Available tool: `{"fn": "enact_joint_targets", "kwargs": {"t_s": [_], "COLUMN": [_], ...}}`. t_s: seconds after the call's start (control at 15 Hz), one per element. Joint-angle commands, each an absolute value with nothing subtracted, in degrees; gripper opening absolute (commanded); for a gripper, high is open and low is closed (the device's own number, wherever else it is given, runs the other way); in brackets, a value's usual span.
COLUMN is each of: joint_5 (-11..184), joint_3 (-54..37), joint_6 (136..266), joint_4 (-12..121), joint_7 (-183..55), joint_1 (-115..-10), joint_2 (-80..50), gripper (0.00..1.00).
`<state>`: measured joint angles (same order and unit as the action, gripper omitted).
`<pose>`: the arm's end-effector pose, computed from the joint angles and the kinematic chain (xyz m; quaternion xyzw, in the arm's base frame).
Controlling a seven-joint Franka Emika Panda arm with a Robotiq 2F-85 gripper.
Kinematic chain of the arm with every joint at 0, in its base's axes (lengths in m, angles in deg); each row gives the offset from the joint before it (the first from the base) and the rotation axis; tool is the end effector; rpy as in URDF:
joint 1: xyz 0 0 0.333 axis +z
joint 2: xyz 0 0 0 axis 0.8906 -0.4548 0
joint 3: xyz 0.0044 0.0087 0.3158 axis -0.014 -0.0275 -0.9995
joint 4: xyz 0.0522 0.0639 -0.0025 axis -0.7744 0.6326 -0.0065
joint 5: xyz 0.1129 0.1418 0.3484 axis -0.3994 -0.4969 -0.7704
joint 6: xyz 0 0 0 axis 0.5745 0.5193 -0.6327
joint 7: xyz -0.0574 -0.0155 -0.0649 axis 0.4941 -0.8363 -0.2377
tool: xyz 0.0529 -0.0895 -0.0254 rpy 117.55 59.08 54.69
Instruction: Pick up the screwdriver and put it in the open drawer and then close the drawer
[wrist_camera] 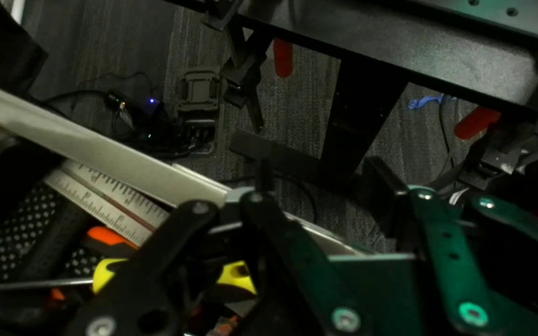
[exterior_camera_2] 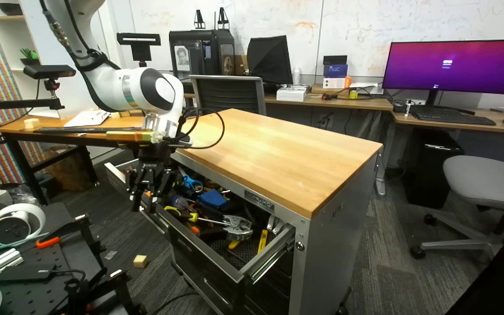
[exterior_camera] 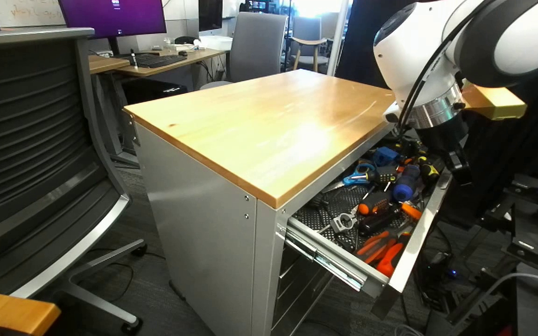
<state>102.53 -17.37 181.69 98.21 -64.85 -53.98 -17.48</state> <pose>0.4102 0.0869 0.1524 0.9144 0.2034 -0.3153 0.1522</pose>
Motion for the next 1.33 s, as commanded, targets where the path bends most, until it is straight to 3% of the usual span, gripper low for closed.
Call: {"fn": "enact_joint_targets", "kwargs": {"t_s": [0.0,0.2,1.27], "joint_5": [100.74,100.32,125.88], "joint_3": [-15.86,-14.80,-9.54], "joint_6": [186.43,188.65,198.71], "joint_4": [98.05,95.24,85.41], "joint_7": [-55.96,-47.88,-4.67], "joint_1": [-53.86,-53.13,-42.99], "joint_2": [-18.91,-21.66,-25.45], "gripper": [0.20,0.00,0.00]}}
